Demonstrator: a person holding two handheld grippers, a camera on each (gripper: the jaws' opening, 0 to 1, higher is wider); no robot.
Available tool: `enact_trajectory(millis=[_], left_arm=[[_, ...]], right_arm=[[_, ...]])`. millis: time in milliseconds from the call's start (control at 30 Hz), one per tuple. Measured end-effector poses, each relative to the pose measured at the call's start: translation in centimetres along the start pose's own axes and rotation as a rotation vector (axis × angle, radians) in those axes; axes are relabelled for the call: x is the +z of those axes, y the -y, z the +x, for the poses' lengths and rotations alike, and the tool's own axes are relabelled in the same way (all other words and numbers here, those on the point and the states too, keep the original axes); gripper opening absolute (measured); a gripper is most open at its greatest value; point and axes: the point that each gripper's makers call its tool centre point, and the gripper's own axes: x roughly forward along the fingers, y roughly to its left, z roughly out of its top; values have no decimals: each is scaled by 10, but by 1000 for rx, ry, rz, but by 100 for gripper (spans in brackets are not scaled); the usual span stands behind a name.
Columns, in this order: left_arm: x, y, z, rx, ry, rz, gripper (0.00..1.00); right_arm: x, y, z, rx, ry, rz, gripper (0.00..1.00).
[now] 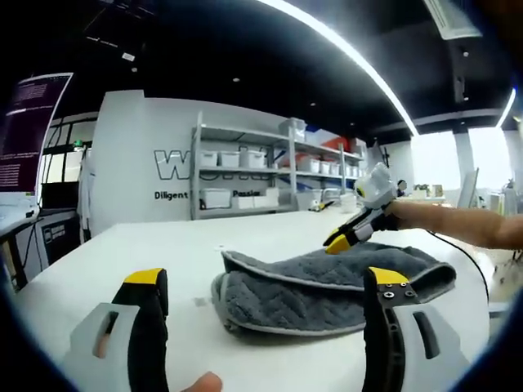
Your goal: Open the folded towel by lifting each exposed corner and separating the folded layers until the towel lies flat within the target outline without major curled edges
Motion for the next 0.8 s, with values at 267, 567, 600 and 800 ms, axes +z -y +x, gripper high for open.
enact_trajectory(millis=[267,567,600,800], left_arm=[[-4,3,1,-14,-20,-6,99],[-5,4,2,-19,-26,1,99],[-5,4,2,-18,-27,2,99],[-4,5,2,-19,-23,4,99]], right_arm=[[-10,11,14,-19,-35,16,22],[-6,11,20,-19,-32,-66,7],[-6,12,21,-22,-34,-62,7],[-3,16,26,-41,-34,-84,7]])
